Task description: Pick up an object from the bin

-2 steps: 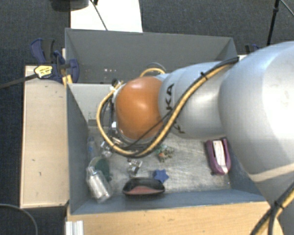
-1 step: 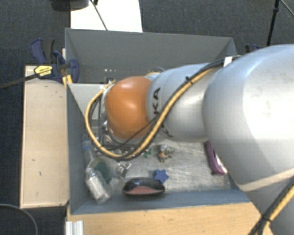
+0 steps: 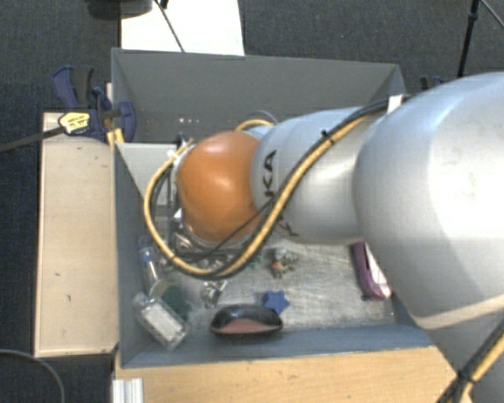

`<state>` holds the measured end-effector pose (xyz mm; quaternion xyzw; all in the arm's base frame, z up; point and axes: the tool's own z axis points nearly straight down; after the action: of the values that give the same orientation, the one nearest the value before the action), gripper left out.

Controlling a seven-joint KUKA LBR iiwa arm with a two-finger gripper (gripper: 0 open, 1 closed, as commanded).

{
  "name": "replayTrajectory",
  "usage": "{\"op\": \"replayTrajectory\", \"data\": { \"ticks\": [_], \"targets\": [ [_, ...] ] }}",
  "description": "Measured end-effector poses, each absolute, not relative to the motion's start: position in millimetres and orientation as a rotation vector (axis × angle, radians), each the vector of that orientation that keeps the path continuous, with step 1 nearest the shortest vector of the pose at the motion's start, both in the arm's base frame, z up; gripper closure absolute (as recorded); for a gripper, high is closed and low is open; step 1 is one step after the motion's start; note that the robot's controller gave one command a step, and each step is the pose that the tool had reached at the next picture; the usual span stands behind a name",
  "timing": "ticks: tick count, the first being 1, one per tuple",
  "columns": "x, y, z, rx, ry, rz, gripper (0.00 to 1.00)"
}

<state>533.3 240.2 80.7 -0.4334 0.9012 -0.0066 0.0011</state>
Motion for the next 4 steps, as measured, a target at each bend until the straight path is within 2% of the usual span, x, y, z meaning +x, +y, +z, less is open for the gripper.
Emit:
{"op": "replayTrajectory", "data": {
  "ticks": [1,2,3,4],
  "targets": [
    [503.8,221,174,-1.418,2.792,-0.001,0.0],
    [576.9,248,91,-1.534,2.739,0.002,0.0],
    [517.2,242,72,-2.229,2.199,-0.001,0.0],
    [518.9,241,73,-2.224,2.201,-0.005,1.0]
  ]
}}
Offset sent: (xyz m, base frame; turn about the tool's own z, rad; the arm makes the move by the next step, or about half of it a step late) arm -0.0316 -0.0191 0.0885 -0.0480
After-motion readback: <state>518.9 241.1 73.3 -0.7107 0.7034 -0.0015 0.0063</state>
